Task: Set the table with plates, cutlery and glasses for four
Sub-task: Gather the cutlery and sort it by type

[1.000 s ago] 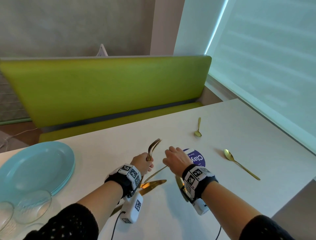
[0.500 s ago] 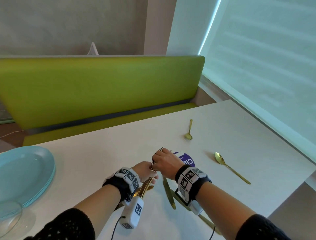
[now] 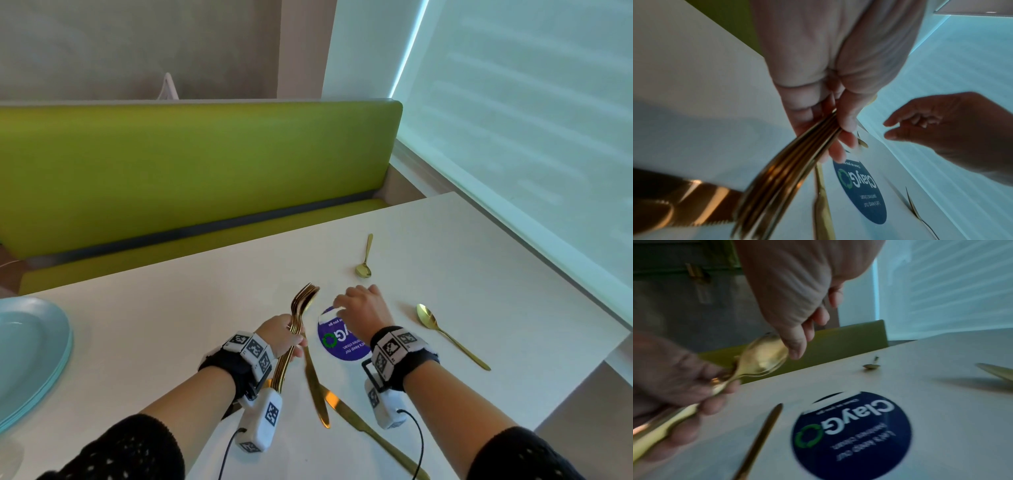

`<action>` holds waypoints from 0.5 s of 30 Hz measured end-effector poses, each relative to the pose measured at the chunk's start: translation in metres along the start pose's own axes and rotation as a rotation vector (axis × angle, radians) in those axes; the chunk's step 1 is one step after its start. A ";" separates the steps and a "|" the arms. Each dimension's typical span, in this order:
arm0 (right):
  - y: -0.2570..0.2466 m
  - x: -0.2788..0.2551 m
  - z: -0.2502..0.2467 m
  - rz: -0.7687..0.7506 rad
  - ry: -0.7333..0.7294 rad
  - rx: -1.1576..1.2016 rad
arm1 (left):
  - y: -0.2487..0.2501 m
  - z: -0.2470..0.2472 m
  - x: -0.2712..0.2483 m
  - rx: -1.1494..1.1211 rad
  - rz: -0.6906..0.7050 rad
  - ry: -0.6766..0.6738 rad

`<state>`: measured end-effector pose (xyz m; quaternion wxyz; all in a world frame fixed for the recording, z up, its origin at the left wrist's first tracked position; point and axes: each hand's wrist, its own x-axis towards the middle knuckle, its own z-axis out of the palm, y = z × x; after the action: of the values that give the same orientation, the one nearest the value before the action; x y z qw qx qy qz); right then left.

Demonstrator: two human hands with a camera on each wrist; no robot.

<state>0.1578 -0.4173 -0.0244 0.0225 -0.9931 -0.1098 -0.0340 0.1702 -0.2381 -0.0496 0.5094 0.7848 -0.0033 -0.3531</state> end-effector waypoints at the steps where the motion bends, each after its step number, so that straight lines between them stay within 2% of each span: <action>1: 0.012 -0.003 0.000 0.109 -0.050 0.001 | 0.001 0.002 0.002 -0.009 -0.011 0.006; 6: 0.077 -0.030 0.010 0.673 -0.198 -0.041 | 0.004 0.007 0.011 -0.046 -0.024 0.016; 9: 0.108 -0.051 0.017 0.929 -0.288 -0.034 | 0.007 0.009 0.015 -0.072 -0.027 0.012; 12: 0.128 -0.065 0.024 1.035 -0.360 -0.025 | 0.008 0.010 0.018 -0.102 -0.029 0.006; 15: 0.136 -0.071 0.029 1.062 -0.437 -0.016 | 0.011 0.012 0.021 -0.099 -0.015 0.017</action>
<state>0.1202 -0.5636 -0.0638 0.0055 -0.8962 0.4022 0.1873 0.1829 -0.2605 -0.0548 0.5450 0.7615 0.0244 -0.3501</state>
